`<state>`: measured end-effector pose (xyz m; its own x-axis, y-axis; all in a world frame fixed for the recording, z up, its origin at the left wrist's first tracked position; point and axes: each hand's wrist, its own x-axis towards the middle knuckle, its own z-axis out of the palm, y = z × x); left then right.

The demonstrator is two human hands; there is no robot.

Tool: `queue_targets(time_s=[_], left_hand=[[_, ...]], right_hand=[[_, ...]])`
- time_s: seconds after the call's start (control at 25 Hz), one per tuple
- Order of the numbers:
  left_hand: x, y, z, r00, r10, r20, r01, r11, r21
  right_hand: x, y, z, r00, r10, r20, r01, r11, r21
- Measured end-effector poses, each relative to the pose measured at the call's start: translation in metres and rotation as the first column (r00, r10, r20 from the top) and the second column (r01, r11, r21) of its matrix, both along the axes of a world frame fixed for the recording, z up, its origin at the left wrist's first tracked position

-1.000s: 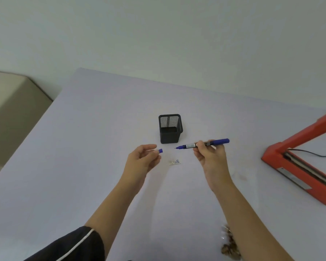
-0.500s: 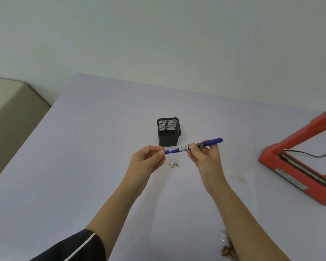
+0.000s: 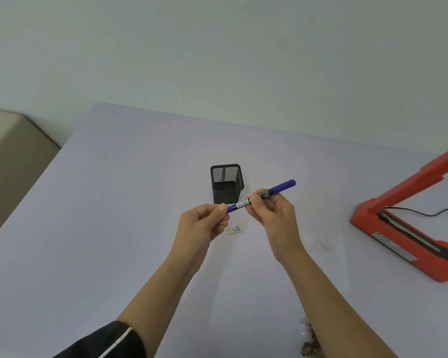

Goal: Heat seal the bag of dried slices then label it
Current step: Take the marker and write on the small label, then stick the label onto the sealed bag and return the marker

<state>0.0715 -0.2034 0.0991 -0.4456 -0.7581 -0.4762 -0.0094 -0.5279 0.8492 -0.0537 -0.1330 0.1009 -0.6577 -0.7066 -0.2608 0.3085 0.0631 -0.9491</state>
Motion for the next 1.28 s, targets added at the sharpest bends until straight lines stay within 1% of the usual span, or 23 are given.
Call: queue_targets(time_s=[0.12,0.2,0.28,0.36,0.4,0.44,0.48,0.52,0.56,0.6,0.64,0.68,0.76,0.84,0.88,1.0,1.04,1.08,1.16,1.2,1.28], left_hand=[[-0.003,-0.003,-0.003,0.999,0.011,-0.031,-0.008,0.995,0.097],[-0.007,-0.006,-0.006,1.000,-0.002,-0.017,0.004,0.993,0.118],[-0.014,-0.013,-0.008,1.000,-0.019,0.015,0.017,0.997,0.078],[-0.021,-0.027,-0.011,1.000,-0.022,0.014,0.022,1.000,0.018],[-0.024,-0.034,-0.013,1.000,-0.026,0.001,0.026,1.000,-0.006],[-0.027,-0.041,-0.015,0.999,-0.033,0.012,0.033,0.999,-0.040],[-0.029,-0.049,-0.019,0.996,-0.042,0.085,0.051,0.993,-0.109],[-0.032,-0.058,-0.024,0.973,-0.044,0.226,0.092,0.974,-0.207],[-0.036,-0.067,-0.029,0.923,-0.031,0.383,0.153,0.944,-0.293],[-0.039,-0.074,-0.032,0.863,-0.018,0.505,0.219,0.914,-0.342],[-0.043,-0.079,-0.036,0.813,-0.026,0.582,0.285,0.889,-0.359],[-0.047,-0.081,-0.040,0.777,-0.049,0.628,0.346,0.867,-0.360],[-0.053,-0.082,-0.049,0.748,-0.097,0.656,0.430,0.825,-0.368],[-0.054,-0.081,-0.056,0.774,-0.107,0.624,0.432,0.810,-0.397],[-0.054,-0.082,-0.058,0.784,-0.094,0.613,0.418,0.811,-0.410],[-0.054,-0.084,-0.061,0.785,-0.076,0.614,0.418,0.798,-0.435],[-0.053,-0.084,-0.061,0.787,-0.083,0.612,0.423,0.794,-0.437],[-0.052,-0.083,-0.060,0.791,-0.087,0.605,0.425,0.791,-0.441],[-0.047,-0.080,-0.060,0.814,-0.040,0.580,0.379,0.793,-0.477],[-0.042,-0.078,-0.062,0.827,0.020,0.561,0.322,0.802,-0.503],[-0.029,-0.070,-0.073,0.834,0.143,0.533,0.207,0.815,-0.542]], right_hand=[[-0.002,-0.002,-0.004,0.999,0.034,-0.023,-0.034,0.999,0.022],[-0.009,-0.002,-0.006,0.998,0.060,0.008,-0.060,0.997,0.039],[-0.023,-0.007,-0.005,0.995,0.082,0.064,-0.085,0.995,0.042],[-0.042,-0.018,-0.002,0.994,0.022,0.106,-0.025,0.999,0.023],[-0.051,-0.026,-0.002,0.997,-0.017,0.070,0.016,1.000,0.015],[-0.058,-0.035,-0.002,0.999,-0.042,-0.005,0.042,0.999,0.021],[-0.063,-0.044,-0.002,0.993,-0.053,-0.105,0.057,0.998,0.038],[-0.068,-0.054,-0.006,0.973,-0.054,-0.226,0.070,0.996,0.062],[-0.071,-0.064,-0.010,0.931,-0.033,-0.363,0.071,0.993,0.091],[-0.072,-0.074,-0.015,0.870,0.024,-0.493,0.044,0.991,0.126],[-0.071,-0.083,-0.022,0.795,0.115,-0.595,-0.010,0.984,0.178],[-0.069,-0.092,-0.029,0.716,0.222,-0.662,-0.074,0.967,0.244],[-0.062,-0.105,-0.049,0.588,0.398,-0.704,-0.162,0.911,0.380],[-0.058,-0.112,-0.065,0.527,0.477,-0.703,-0.169,0.870,0.464],[-0.057,-0.114,-0.072,0.500,0.497,-0.709,-0.152,0.857,0.493],[-0.057,-0.117,-0.082,0.377,0.554,-0.742,-0.053,0.813,0.580],[-0.058,-0.117,-0.083,0.361,0.570,-0.739,-0.026,0.798,0.602],[-0.060,-0.117,-0.083,0.370,0.573,-0.731,-0.013,0.790,0.613],[-0.066,-0.112,-0.083,0.432,0.544,-0.719,-0.006,0.799,0.601],[-0.069,-0.105,-0.084,0.476,0.496,-0.726,-0.005,0.827,0.562],[-0.074,-0.081,-0.092,0.569,0.321,-0.757,0.040,0.908,0.416]])
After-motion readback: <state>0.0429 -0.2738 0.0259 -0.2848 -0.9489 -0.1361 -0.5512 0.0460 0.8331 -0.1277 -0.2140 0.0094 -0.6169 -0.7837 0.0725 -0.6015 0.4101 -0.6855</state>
